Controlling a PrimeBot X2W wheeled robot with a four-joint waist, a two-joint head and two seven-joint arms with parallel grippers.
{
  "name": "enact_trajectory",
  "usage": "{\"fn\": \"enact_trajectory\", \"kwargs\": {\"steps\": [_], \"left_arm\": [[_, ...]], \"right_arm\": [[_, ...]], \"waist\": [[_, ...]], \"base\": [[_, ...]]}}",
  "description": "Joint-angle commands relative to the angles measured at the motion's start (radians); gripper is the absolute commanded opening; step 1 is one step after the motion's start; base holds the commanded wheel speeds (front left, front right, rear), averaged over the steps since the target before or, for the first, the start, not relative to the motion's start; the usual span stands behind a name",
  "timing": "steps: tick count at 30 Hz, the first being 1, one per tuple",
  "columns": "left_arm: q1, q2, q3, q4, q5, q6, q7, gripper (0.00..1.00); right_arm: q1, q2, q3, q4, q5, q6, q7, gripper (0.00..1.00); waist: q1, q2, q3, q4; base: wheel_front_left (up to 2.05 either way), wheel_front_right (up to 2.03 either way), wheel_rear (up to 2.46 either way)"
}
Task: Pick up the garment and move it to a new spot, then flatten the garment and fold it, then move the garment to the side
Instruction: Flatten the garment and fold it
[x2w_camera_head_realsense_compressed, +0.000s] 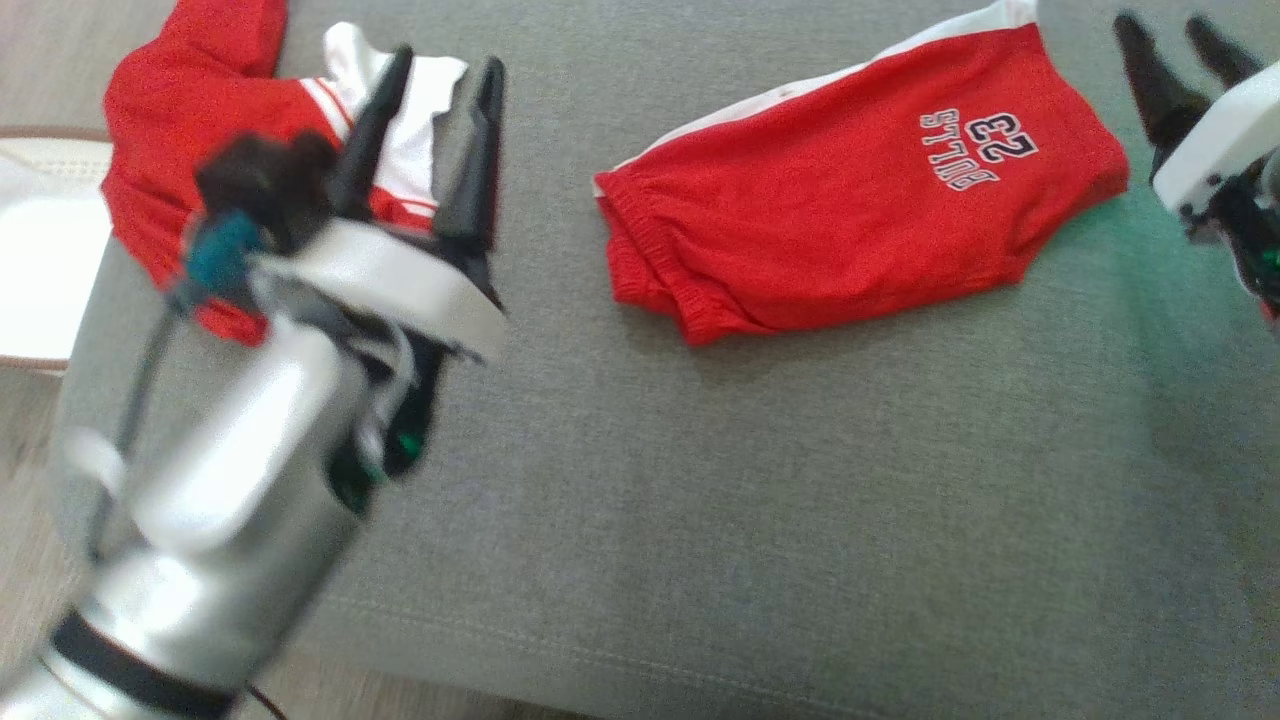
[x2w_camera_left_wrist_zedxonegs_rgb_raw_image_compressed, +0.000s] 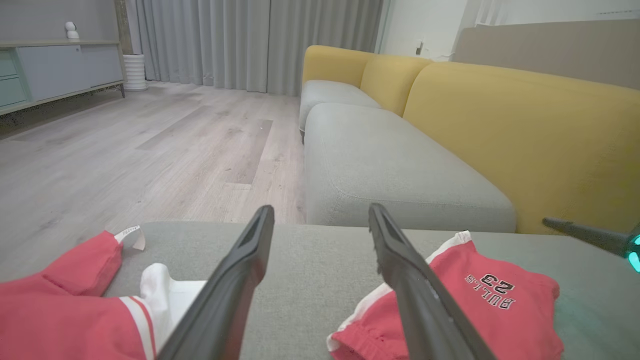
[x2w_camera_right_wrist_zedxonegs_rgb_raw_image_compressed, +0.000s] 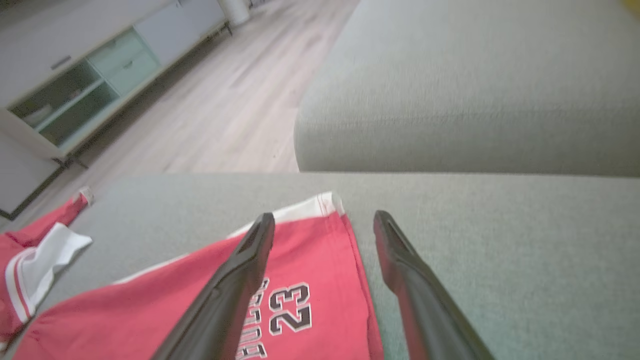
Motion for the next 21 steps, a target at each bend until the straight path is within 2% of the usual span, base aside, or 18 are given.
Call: {"fn": "enact_trajectory", "kwargs": {"steps": [1,3,4,12,17,21], "left_arm": [[0.014,0.008,0.066,-0.051,0.038,0.008,-0.012,1.0],[0.101,-0.038,0.102,-0.101,0.091,0.008,-0.012,1.0],[0.172,-0.078,0.122,-0.129,0.132,-0.012,-0.012,1.0],[0.346,-0.221,0.229,-0.18,0.274,-0.088,-0.012,1.0],[0.411,-0.288,0.284,-0.168,0.33,-0.141,-0.012,1.0],[0.439,-0.315,0.318,-0.157,0.359,-0.177,-0.012,1.0]], "right_arm": [[0.012,-0.004,0.011,-0.002,0.006,0.008,0.021,1.0],[0.005,-0.007,0.026,0.035,0.014,0.008,0.064,1.0],[-0.007,-0.015,0.039,0.07,0.015,0.008,0.099,1.0],[-0.078,-0.038,0.052,0.213,0.043,0.008,0.236,1.0],[-0.095,-0.024,0.053,0.312,0.066,0.008,0.368,1.0],[-0.09,-0.006,0.058,0.33,0.092,0.008,0.508,1.0]], "waist": [[0.0,0.0,0.004,0.013],[0.0,0.0,0.013,0.03],[0.0,0.0,0.023,0.052],[0.0,0.0,0.071,0.134],[0.0,0.0,0.076,0.167],[0.0,0.0,0.075,0.179]], "base": [[0.0,0.0,0.0],[0.0,0.0,0.0],[0.0,0.0,0.0],[0.0,0.0,0.0],[0.0,0.0,0.0],[0.0,0.0,0.0]]}}
